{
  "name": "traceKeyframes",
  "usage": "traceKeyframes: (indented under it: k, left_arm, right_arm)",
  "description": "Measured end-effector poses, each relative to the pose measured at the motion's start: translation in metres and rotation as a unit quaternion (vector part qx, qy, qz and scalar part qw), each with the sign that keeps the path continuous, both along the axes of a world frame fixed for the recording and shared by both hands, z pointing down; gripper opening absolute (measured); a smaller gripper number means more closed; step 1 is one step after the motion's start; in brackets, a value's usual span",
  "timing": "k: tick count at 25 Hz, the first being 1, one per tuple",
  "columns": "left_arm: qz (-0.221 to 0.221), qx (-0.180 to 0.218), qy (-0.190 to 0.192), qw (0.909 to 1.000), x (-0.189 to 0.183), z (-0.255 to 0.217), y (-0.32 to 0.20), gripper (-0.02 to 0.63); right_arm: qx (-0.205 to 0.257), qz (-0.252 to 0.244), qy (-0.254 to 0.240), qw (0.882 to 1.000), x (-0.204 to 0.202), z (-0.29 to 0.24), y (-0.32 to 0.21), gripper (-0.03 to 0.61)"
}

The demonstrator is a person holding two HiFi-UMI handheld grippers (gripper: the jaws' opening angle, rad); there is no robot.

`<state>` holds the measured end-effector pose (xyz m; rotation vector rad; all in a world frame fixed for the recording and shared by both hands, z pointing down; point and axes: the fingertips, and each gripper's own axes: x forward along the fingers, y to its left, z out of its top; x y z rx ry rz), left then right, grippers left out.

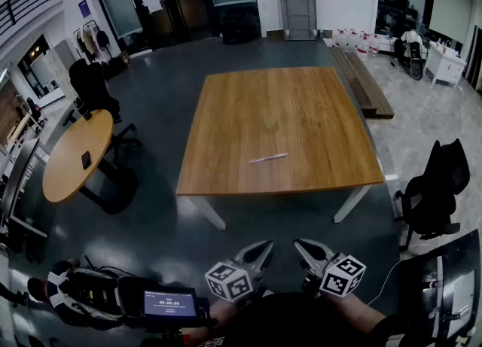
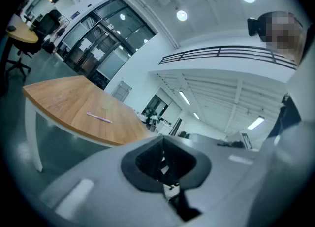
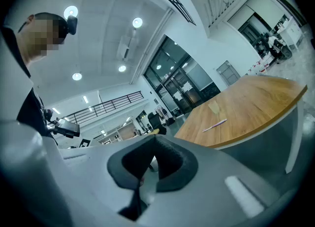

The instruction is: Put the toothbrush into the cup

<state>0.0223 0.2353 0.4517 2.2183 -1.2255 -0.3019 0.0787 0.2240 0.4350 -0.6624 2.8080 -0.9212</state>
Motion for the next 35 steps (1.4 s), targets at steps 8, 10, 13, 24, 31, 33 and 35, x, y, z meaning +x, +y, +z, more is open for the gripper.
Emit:
traceKeyframes:
  k: [8, 10, 13, 24, 31, 33, 35]
  left_arm:
    - [0.001, 0.001, 0.001, 1.0000, 0.004, 0.000, 0.003, -0.002]
    - [0.000, 0.001, 0.002, 1.0000, 0.004, 0.000, 0.004, -0.002]
    - [-0.001, 0.000, 0.003, 1.0000, 0.003, -0.001, 0.005, -0.002]
    - [-0.001, -0.003, 0.007, 1.0000, 0.005, 0.002, 0.006, -0.002]
    - [-0.010, 0.010, 0.008, 0.9999, 0.011, -0.011, -0.002, -0.002]
    - [-0.017, 0.010, 0.009, 0.9998, 0.004, -0.011, -0.004, -0.002]
    - [-0.028, 0.004, 0.016, 0.9995, -0.006, -0.005, -0.007, -0.002]
  right_arm:
    - [0.002, 0.001, -0.001, 1.000, 0.005, 0.000, 0.003, 0.005]
    - [0.002, 0.000, -0.001, 1.000, 0.005, 0.000, 0.004, 0.005]
    - [0.003, -0.003, -0.001, 1.000, 0.004, 0.000, 0.005, 0.005]
    - [0.001, -0.001, -0.004, 1.000, 0.008, 0.000, 0.004, 0.005]
    - [0.009, 0.015, -0.010, 1.000, 0.027, -0.016, -0.011, 0.006]
    - [0.016, 0.013, 0.005, 1.000, 0.024, -0.014, -0.016, 0.006]
    - [0.030, -0.005, 0.038, 0.999, 0.015, -0.005, -0.023, 0.008]
